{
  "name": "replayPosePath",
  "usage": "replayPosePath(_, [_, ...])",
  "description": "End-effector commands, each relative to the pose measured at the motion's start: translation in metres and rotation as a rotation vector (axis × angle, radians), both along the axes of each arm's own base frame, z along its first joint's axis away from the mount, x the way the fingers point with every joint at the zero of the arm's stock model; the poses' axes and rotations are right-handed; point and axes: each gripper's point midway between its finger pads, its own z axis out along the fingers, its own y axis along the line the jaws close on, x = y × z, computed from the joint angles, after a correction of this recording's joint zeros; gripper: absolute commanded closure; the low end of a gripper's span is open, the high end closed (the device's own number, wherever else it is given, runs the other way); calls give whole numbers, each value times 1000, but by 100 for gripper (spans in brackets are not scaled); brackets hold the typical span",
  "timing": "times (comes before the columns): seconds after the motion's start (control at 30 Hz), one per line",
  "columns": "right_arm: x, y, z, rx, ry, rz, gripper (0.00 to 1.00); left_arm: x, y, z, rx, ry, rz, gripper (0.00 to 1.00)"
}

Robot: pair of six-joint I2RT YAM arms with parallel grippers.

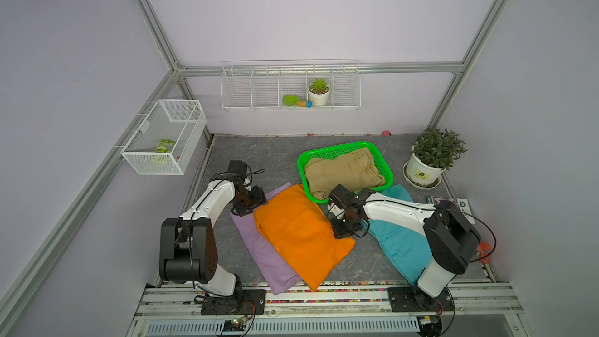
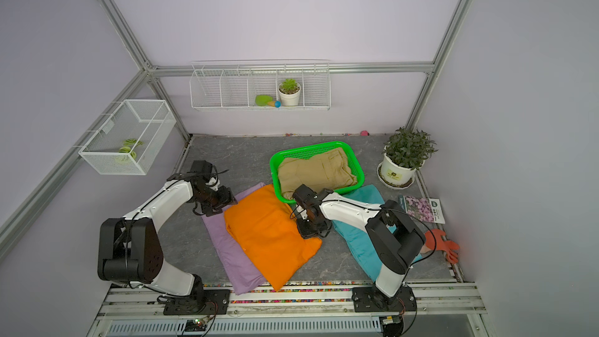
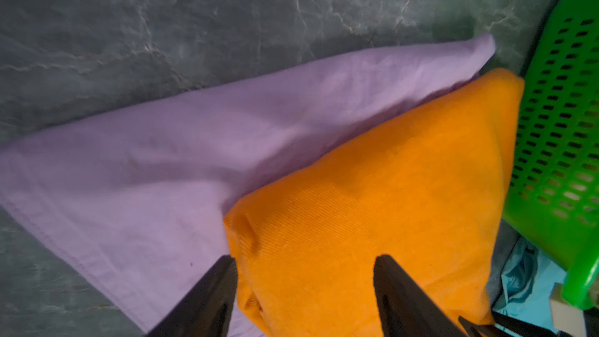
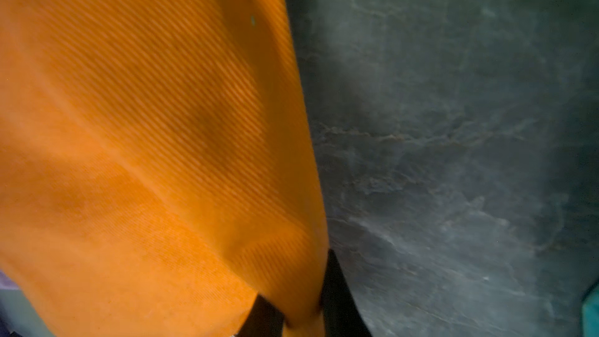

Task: Put the folded long pants in the basket
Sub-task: Adjust the long pant at the center of the board.

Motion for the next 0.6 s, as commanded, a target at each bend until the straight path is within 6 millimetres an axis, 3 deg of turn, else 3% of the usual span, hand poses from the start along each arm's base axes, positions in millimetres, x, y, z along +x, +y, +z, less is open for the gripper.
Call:
replayPosePath(0.0, [16, -18, -10, -96, -41, -39, 97, -2, 1, -18, -2, 45, 5, 30])
replayPosePath(0.13, [18, -17, -6, -86, -55, -41, 97, 5, 10, -27, 57, 72, 18, 31])
replayPosePath(0.33, [16, -20, -7, -89, -51, -39, 97, 34, 17, 3, 111, -59, -39, 33])
replayPosePath(0.57, [16, -18, -8, -80, -51, -43, 97, 49, -13, 3, -26, -139, -207, 42])
